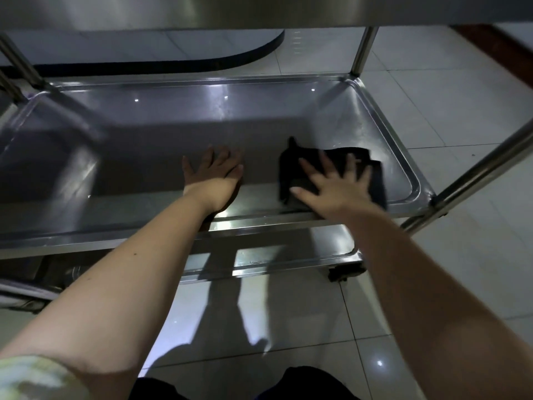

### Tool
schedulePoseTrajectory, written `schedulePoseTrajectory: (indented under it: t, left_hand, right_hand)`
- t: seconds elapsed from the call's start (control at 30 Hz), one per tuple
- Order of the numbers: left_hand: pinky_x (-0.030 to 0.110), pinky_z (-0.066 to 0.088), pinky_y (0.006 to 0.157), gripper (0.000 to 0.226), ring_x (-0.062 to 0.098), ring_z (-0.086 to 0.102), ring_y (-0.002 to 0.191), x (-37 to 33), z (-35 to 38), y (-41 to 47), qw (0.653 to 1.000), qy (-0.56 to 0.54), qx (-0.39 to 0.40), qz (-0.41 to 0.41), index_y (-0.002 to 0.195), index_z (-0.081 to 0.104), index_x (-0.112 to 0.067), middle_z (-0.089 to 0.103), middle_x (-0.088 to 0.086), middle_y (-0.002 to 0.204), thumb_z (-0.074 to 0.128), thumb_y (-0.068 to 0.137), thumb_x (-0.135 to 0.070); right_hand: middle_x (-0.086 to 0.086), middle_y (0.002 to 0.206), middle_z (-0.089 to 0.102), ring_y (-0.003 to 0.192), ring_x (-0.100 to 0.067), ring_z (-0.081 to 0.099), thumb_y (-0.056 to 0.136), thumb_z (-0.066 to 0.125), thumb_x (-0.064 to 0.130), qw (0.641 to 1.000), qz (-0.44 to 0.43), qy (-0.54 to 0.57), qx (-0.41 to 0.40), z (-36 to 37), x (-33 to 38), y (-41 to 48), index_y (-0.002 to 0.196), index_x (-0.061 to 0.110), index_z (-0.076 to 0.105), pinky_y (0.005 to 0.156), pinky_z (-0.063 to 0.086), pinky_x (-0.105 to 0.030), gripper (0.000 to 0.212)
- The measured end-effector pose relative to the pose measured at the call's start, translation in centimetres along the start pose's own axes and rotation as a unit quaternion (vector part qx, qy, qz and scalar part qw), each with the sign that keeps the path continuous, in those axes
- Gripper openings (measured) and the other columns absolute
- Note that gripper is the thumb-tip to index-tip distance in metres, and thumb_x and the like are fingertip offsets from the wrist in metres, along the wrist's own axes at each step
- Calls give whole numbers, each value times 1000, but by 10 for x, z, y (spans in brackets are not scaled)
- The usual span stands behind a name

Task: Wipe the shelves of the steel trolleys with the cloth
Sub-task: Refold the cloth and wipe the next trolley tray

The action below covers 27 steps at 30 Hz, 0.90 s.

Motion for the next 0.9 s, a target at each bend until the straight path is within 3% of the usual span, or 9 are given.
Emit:
schedulePoseTrajectory:
  t: [0.13,0.2,0.27,0.33,0.43,0.57,0.77,0.9]
  left_hand:
    - [54,-1,119,56,19,-6,150,7,-32,-10,974,-213,-74,7,154,10,-41,1,-8,164,36,104,-31]
    - [49,-3,120,58,22,-4,150,8,-50,-19,966,-241,-92,29,154,15,-37,5,-6,164,41,103,-25]
    - [46,-4,120,57,23,-1,151,3,-58,-26,980,-174,-87,42,153,23,-36,10,-5,164,46,101,-29]
    - [47,-3,120,57,26,1,150,-16,-50,-32,993,-90,-55,52,154,23,-35,12,-2,164,45,101,-36]
    - [59,-12,115,59,29,-5,150,-56,-16,-39,999,16,13,46,154,13,-41,6,-4,164,31,100,-55]
    - [70,-26,98,68,31,-20,147,-67,9,-39,998,40,45,-5,150,3,-53,-9,-12,163,17,89,-78]
    - [77,-14,99,81,33,-16,148,52,-18,-23,991,88,29,-91,145,-7,-61,-10,-15,162,6,71,-93]
    - [77,-9,103,92,34,-13,148,109,-37,-21,988,91,37,-120,142,-10,-63,-10,-14,162,-3,58,-98]
  right_hand:
    - [12,161,-17,141,-48,-24,81,16,84,997,-78,-13,24,13,137,-16,148,55,-4,102,-19,-72,75]
    - [14,161,-15,142,-45,-25,86,20,80,993,-113,0,41,15,164,-21,149,53,-2,103,-20,-70,72]
    - [18,162,-6,147,-37,-18,90,21,74,992,-112,46,26,2,147,-13,150,52,5,107,-19,-67,65]
    - [19,162,4,149,-30,-10,95,22,66,995,-45,87,-23,-17,94,0,150,50,13,108,-14,-67,58]
    - [19,162,11,150,-27,-3,101,25,51,986,59,152,-30,-16,26,4,151,46,20,113,-6,-66,50]
    - [18,161,11,150,-27,-2,102,18,50,997,39,58,-45,0,24,-3,151,47,15,108,-9,-69,50]
    - [17,162,0,149,-27,-9,87,13,77,999,40,12,-15,8,21,3,148,56,1,107,-12,-69,65]
    - [17,162,-1,149,-29,-11,83,12,80,998,50,15,-18,10,28,5,147,58,0,108,-12,-69,68]
Point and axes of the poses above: each hand's wrist, its own y-axis towards the middle knuckle, its own z-axis out of the palm, x = y × z, the point moved 8 cm from there along y, towards the middle knuckle
